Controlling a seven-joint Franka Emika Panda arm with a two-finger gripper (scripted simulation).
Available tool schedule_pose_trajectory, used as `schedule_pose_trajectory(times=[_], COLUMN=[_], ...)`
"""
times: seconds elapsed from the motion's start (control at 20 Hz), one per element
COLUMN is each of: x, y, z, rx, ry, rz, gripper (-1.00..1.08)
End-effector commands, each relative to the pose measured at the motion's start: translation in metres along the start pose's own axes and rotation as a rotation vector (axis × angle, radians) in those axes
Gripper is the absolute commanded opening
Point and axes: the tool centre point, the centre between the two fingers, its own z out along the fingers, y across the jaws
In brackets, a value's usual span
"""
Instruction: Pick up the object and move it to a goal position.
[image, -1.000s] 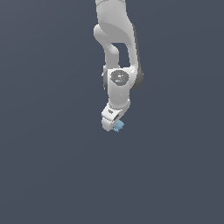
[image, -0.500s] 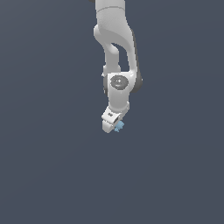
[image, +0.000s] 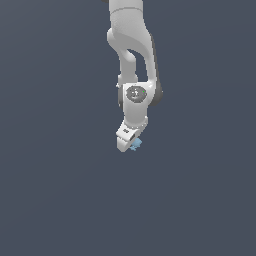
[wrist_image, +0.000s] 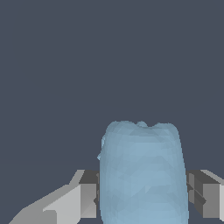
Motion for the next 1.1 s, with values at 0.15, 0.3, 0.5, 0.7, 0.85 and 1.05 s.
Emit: schedule_pose_trajectory(times=[0.15,0.3,0.5,0.7,0.85,1.05], x=[-0.007,-0.017,-0.036,-0.062,-0.085,-0.12], y=[0.002,0.006,0.012,0.02,0.028,0.04], z=[-0.007,-0.017,-0.036,-0.063,-0.087,-0.123], rx=[0.0,0.0,0.0,0.0,0.0,0.001], ry=[0.0,0.0,0.0,0.0,0.0,0.002], rz=[0.0,0.0,0.0,0.0,0.0,-0.001], gripper=[-1.0,-1.0,-1.0,-1.0,-1.0,-1.0])
